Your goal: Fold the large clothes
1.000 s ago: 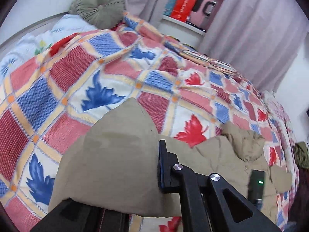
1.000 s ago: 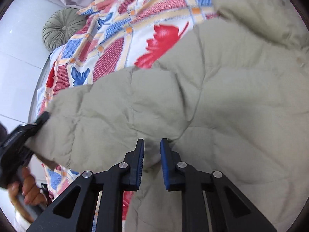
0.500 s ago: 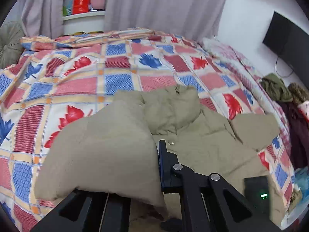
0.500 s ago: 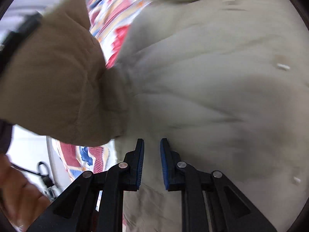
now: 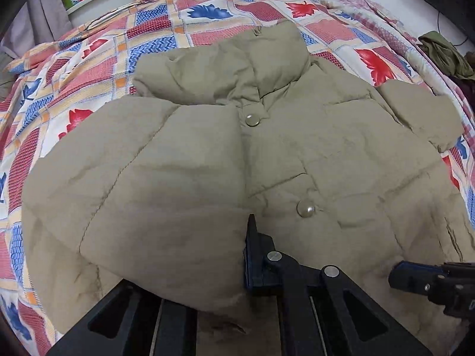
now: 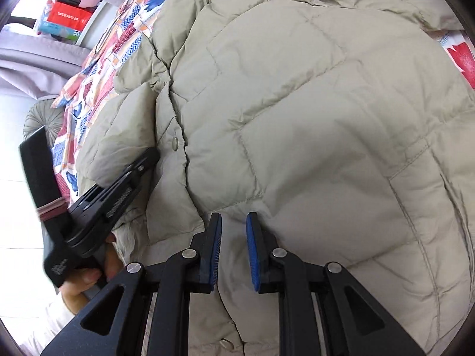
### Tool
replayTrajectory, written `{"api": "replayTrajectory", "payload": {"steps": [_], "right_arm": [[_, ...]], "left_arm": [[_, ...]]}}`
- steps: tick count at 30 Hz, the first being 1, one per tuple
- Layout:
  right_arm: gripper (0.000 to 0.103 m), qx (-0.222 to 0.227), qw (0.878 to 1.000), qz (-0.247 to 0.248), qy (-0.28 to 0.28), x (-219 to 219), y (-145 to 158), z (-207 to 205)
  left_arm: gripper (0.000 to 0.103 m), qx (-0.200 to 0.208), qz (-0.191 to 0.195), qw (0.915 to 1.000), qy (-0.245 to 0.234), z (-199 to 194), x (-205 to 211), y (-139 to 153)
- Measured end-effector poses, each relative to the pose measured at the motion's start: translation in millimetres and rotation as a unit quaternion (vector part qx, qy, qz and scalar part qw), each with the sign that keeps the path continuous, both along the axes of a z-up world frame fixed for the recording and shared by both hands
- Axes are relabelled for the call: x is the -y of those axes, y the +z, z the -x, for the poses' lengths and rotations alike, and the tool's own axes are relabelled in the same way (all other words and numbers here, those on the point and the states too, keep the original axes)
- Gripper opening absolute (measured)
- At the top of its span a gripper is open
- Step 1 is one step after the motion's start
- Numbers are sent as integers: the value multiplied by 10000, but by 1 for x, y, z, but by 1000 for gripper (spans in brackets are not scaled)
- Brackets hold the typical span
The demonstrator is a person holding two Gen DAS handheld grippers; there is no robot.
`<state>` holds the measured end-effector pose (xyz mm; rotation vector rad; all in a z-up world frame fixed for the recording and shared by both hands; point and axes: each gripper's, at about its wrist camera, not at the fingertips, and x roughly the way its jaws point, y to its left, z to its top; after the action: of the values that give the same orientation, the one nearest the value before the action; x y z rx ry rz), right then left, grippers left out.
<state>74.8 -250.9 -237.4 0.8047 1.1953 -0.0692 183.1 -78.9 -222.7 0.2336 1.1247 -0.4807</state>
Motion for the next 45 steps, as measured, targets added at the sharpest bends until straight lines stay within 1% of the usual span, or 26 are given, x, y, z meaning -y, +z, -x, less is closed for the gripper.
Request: {"api": "replayTrajectory", "payload": {"steps": [4, 6, 7, 8, 9, 10, 11, 12, 13, 17, 19, 22, 25, 27, 28, 29, 30, 32, 34, 36, 38, 39, 40, 43, 44, 45], "right_arm": [[20, 85, 9996, 201, 171, 9, 11, 1], [23, 174, 9985, 384, 350, 9, 20, 5], [36, 232, 9973, 515, 468, 4, 27, -1], [56, 308, 9959, 634, 569, 2, 34, 0], [64, 389, 9944, 738, 647, -3, 40, -2], [67, 512, 9922, 853, 746, -10, 46, -8], [67, 583, 9904, 924, 845, -17, 50, -13], [67, 598, 9893, 963, 914, -22, 51, -18], [67, 563, 9892, 988, 927, -27, 51, -24], [67, 326, 9937, 828, 684, -29, 41, -29], [67, 257, 9931, 949, 640, -26, 38, -25], [67, 255, 9909, 1117, 712, -25, 43, -21], [67, 574, 9826, 1379, 1105, -43, 60, -27], [69, 925, 9708, 1578, 1552, -70, 77, -36], [75, 1125, 9613, 1707, 1849, -89, 85, -43], [81, 1276, 9516, 1827, 2116, -108, 90, -48], [81, 1393, 9421, 1946, 2350, -124, 94, -52], [81, 1504, 9154, 2345, 2906, -166, 94, -62], [81, 1499, 8912, 2782, 3255, -198, 86, -72], [81, 1479, 8590, 3442, 3488, -227, 72, -86], [81, 1463, 8362, 4028, 3423, -238, 60, -102], [81, 1464, 8379, 4137, 3246, -233, 61, -107], [81, 1475, 8482, 4145, 2950, -219, 64, -111], [82, 1500, 9003, 3672, 1791, -150, 79, -108], [82, 1432, 9134, 3490, 1530, -129, 80, -105], [82, 1290, 9318, 3178, 1189, -101, 77, -101]], "left_arm": [[10, -150, 250, 9991, 294, 10, -41, 18], [10, -204, 383, 9982, 424, 7, -59, 23], [10, -215, 403, 9979, 453, 8, -66, 24], [10, -190, 348, 9982, 442, 9, -69, 23], [14, -127, 228, 9987, 439, 9, -68, 22], [46, -79, 142, 9990, 427, 8, -66, 21], [94, -36, 93, 9990, 431, 7, -62, 21], [103, 82, 103, 9986, 508, 8, -60, 22], [103, 227, 193, 9981, 544, 9, -59, 26], [103, 174, 351, 9976, 565, 12, -58, 31], [103, 296, 413, 9965, 659, 18, -71, 39], [103, 592, 351, 9917, 1083, 27, -109, 51], [103, 565, 282, 9815, 1806, 23, -162, 52], [103, 340, 355, 9734, 2239, 11, -198, 43], [103, 204, 447, 9683, 2449, 3, -215, 38], [103, 87, 631, 9628, 2626, -4, -232, 34], [103, -19, 843, 9574, 2760, -11, -247, 30], [103, -238, 1128, 9475, 2982, -23, -267, 19], [103, -431, 1404, 9402, 3072, -32, -275, 9], [103, -543, 1396, 9392, 3089, -40, -272, 0], [103, -582, 1329, 9437, 2972, -47, -265, -6], [103, -589, 1323, 9459, 2904, -51, -261, -8], [103, -599, 1342, 9471, 2852, -55, -258, -10], [103, -755, 1590, 9452, 2751, -69, -250, -15], [103, -881, 1724, 9420, 2741, -77, -248, -20], [103, -1001, 1847, 9381, 2754, -85, -246, -25]]}}
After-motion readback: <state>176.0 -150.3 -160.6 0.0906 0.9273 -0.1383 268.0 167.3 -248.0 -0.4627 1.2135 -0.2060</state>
